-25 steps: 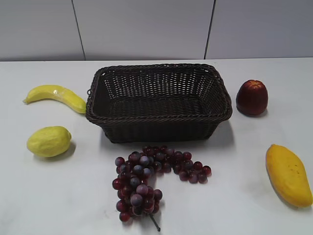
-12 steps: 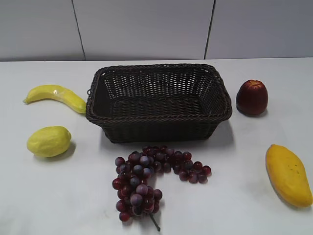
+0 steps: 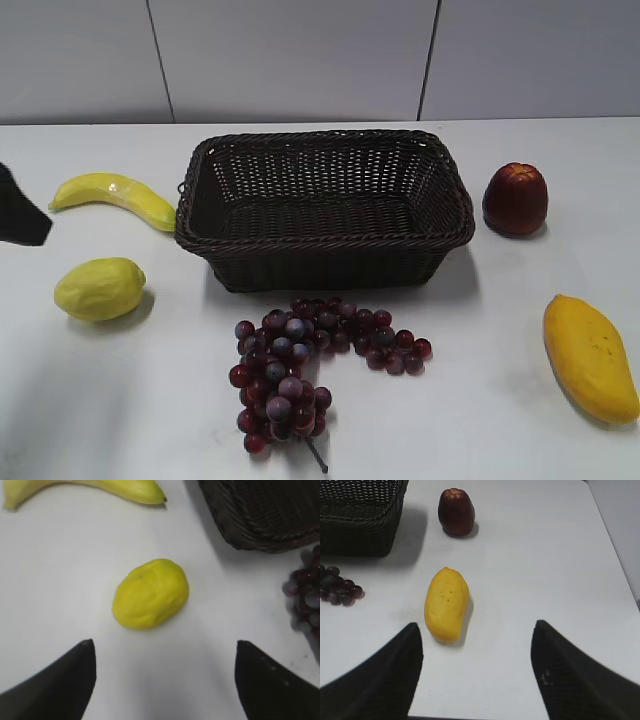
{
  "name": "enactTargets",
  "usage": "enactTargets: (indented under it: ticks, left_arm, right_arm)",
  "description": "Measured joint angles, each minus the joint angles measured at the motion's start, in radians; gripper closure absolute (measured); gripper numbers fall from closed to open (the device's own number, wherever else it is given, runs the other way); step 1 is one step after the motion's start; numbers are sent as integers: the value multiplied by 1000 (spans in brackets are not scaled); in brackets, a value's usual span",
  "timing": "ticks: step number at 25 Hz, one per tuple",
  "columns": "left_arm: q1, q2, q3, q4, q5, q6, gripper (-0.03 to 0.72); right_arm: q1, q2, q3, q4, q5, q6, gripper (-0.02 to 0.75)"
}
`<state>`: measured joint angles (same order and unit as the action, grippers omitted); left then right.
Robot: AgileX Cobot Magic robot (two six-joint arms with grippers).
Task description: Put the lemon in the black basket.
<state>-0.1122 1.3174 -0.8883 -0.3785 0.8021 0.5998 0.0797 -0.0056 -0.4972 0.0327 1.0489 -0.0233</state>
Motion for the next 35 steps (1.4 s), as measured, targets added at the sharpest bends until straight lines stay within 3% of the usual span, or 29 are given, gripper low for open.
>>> enactTargets:
  ticks: [7,15,24,30,35]
  left_arm:
    - [-37,291,-163,2,3,229,24]
    - [-37,449,-179,26,-19,415,24]
    - [-37,557,-181,21,-90,451,35]
    - [-37,580,-181,-7,-84,451,125]
    - [-37,559,-181,-14,-52,433,125]
  right_arm:
    - [0,0,0,0,0,0,183]
    - [0,0,0,0,0,0,183]
    - [0,0,0,0,0,0,183]
    - [0,0,0,0,0,0,183]
    - [0,0,0,0,0,0,183]
